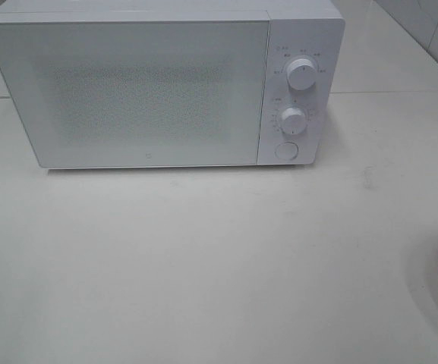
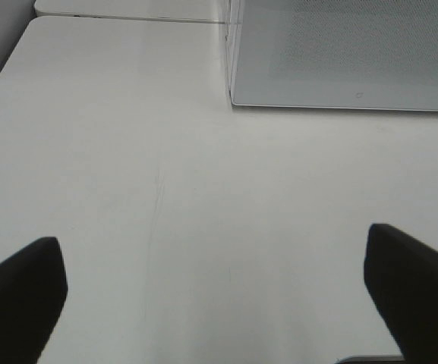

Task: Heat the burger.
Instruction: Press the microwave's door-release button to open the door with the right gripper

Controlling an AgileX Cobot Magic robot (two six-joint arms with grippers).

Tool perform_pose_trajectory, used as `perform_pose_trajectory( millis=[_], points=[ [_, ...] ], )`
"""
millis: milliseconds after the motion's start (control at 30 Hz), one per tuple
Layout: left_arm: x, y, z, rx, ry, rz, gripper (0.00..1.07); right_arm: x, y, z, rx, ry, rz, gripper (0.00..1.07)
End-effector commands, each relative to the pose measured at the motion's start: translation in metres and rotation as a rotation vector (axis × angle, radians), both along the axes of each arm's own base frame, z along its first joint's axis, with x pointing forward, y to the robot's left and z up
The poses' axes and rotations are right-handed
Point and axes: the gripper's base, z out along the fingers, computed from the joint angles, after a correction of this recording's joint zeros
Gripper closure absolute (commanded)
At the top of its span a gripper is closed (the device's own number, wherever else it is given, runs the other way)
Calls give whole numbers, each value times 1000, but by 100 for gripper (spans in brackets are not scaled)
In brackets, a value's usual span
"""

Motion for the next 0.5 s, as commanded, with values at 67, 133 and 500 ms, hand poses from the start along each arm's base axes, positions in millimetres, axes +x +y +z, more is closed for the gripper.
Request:
perform_pose_trajectory(
  millis=[67,133,500],
  points=[
    [-3,0,1,-2,-34,-6,7,-4,0,0,2,-35,-1,32],
    [-3,0,1,-2,-34,-6,7,-4,0,0,2,-35,-1,32],
    [-3,0,1,-2,-34,-6,7,-4,0,0,2,-36,-1,32]
  ],
)
